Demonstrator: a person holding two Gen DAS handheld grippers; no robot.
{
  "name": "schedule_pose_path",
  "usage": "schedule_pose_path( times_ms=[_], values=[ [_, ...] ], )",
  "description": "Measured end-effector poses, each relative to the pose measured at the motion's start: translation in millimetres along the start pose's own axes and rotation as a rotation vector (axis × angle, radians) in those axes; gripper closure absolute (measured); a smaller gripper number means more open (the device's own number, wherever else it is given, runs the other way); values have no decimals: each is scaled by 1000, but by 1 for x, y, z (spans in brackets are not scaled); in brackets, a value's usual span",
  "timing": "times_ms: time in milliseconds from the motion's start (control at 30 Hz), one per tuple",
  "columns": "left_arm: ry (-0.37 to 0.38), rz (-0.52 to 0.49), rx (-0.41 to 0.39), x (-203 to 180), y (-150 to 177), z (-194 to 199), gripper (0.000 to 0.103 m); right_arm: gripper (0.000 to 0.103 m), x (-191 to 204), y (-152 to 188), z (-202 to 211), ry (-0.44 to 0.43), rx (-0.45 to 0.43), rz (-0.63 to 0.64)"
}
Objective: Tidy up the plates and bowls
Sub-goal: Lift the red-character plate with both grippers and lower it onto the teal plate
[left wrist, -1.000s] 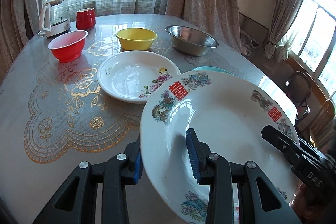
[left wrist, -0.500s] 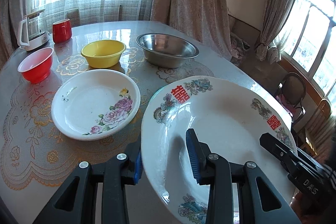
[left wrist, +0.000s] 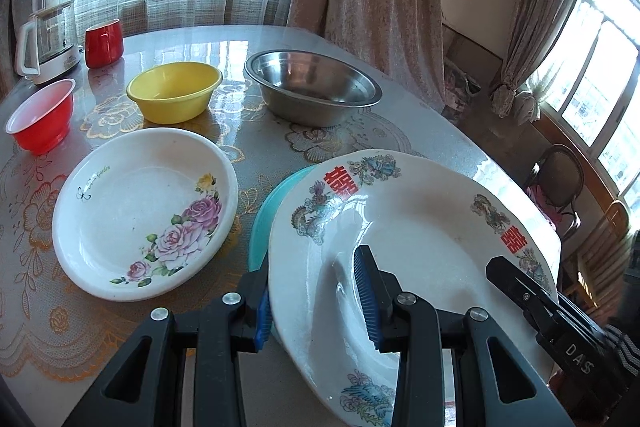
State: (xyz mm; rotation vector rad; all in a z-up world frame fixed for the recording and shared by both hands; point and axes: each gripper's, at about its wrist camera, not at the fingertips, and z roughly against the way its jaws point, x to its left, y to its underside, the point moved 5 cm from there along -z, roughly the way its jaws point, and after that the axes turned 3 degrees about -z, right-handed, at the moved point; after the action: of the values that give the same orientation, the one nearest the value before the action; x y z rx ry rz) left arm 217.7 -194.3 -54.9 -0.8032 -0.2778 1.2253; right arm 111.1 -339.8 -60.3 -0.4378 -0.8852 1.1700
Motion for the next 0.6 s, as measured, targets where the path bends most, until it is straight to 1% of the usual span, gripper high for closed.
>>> schedule_pose_path(
  times_ms=[267,433,600],
  values=[
    [-14,10,12,5,-2,-12,66,79,-4,-2,-20,10,31,-16],
    [-38,-3,24,9,-2,-22,67,79,-5,-2,-34,11,51,-34],
    [-33,-14,10,7,-3,-21,67,79,-5,0,-42,15,80,-27]
  ],
)
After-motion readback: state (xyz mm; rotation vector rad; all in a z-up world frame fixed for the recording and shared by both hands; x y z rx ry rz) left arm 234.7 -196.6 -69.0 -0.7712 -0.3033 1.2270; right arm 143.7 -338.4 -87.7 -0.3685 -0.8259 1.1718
